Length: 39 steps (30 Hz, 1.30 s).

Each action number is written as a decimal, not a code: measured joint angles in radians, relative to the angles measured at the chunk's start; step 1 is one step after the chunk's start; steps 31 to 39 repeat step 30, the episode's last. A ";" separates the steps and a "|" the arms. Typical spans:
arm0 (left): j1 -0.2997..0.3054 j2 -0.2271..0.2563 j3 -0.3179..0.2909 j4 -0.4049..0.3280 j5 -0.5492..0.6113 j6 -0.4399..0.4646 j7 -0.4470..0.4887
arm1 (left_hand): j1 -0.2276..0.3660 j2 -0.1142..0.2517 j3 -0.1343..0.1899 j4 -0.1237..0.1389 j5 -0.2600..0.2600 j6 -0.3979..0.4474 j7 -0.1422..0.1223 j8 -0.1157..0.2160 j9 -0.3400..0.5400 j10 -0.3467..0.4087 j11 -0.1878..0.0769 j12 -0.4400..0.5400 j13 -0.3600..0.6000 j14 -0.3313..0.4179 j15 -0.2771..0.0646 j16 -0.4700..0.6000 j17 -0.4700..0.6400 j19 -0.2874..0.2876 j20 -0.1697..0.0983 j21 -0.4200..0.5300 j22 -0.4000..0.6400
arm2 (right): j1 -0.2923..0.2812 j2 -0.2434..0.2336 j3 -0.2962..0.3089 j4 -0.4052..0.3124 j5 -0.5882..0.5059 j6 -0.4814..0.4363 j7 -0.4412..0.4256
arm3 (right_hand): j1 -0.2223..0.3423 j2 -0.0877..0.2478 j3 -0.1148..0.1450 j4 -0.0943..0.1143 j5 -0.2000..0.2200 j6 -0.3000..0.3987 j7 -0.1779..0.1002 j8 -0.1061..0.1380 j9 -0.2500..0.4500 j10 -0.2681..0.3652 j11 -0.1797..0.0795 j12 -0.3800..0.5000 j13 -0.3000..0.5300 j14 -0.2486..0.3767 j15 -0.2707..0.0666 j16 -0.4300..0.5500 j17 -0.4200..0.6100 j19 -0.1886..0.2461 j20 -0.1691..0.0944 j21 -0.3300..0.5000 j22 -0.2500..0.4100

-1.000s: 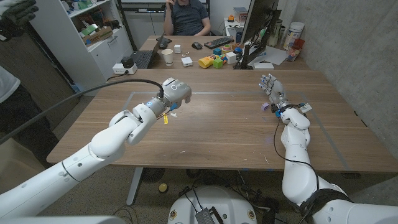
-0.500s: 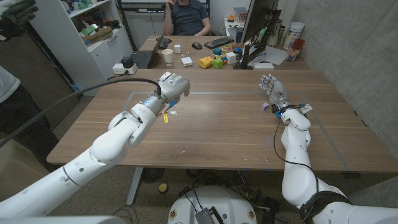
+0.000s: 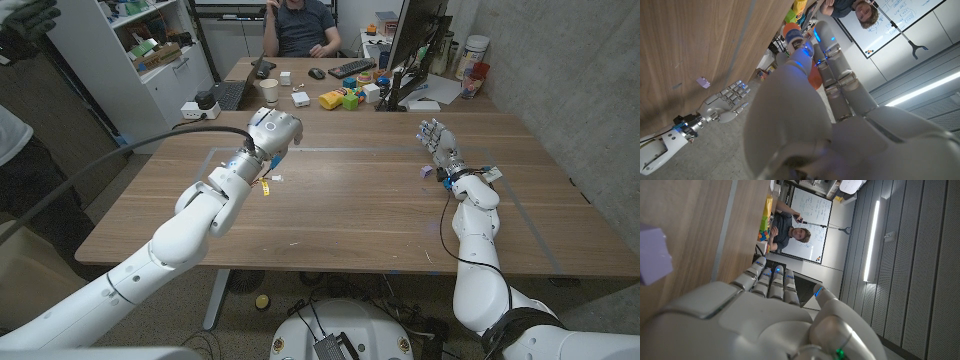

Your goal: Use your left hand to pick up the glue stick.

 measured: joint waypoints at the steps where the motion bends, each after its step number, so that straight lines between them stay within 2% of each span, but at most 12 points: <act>1: 0.001 -0.002 0.000 0.000 0.000 0.000 0.000 | 0.000 0.000 -0.001 0.001 0.000 0.001 0.001 -0.003 0.000 0.000 0.000 -0.002 0.000 0.000 0.000 0.000 0.000 -0.003 0.003 0.001 0.000 | 0.000 0.000 0.000 0.000 0.000 0.001 0.000 | 0.000 0.000 0.000 0.000 0.000 0.000 0.000 0.000 0.000 0.000 0.000 0.000 0.000 0.000 0.000 0.000 0.000 0.000 0.000 0.000 0.000; 39: 0.021 -0.024 0.000 0.001 0.035 0.043 0.058 | -0.001 0.007 -0.021 0.004 0.000 0.006 -0.002 -0.018 0.000 0.004 0.000 -0.018 0.002 0.000 0.000 -0.015 -0.005 -0.009 0.008 0.037 -0.009 | 0.004 0.000 0.002 0.014 0.007 0.012 0.004 | -0.008 0.000 0.000 0.000 0.000 0.000 0.000 0.000 0.000 0.006 0.002 0.000 0.000 0.000 0.000 0.000 0.000 0.000 0.000 0.000 0.000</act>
